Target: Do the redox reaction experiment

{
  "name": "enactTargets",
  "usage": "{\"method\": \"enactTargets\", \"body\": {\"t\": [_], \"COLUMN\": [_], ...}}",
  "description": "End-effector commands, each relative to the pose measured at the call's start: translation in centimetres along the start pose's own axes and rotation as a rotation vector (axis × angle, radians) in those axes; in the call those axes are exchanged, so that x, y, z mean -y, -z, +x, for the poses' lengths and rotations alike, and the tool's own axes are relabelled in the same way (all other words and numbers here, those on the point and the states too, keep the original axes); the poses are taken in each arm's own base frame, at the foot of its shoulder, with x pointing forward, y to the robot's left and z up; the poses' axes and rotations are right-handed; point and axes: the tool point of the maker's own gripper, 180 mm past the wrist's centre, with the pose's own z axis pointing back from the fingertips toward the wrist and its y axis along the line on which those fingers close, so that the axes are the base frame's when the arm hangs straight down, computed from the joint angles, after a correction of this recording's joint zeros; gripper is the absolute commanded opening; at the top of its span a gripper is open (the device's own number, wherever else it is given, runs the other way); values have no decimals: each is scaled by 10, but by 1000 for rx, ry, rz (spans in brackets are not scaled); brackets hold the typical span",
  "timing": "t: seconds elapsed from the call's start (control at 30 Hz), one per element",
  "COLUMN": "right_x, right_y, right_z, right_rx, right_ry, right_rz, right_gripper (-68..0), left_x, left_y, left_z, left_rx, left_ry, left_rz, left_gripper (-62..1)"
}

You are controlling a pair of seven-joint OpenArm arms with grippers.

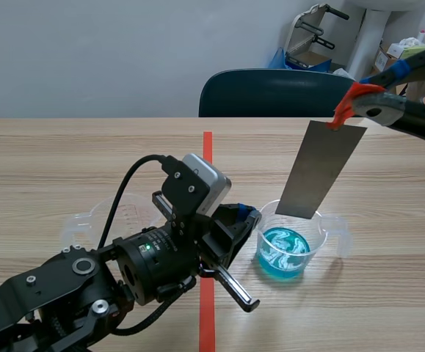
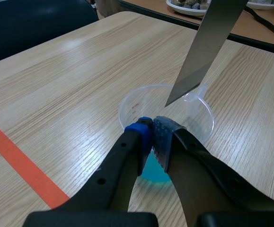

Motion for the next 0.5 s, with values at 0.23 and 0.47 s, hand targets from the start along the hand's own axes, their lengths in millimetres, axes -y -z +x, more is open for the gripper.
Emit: {"method": "enactTargets", "body": {"t": [0.23,0.47], "right_x": [8,8], "right_y": [-3,-3], "right_z": [9,9], "right_rx": [21,21], "right_ry": [-17,-17], "right_rz": [-11,-11], "right_gripper": [-667,-667], "left_x": [-5,-27], "left_y": [-3,-47], "left_z": [8,4], "left_rx": [39,12], "left_ry": [-17,-43], "left_rz": [27,133], "left_gripper": [-587,-587]}}
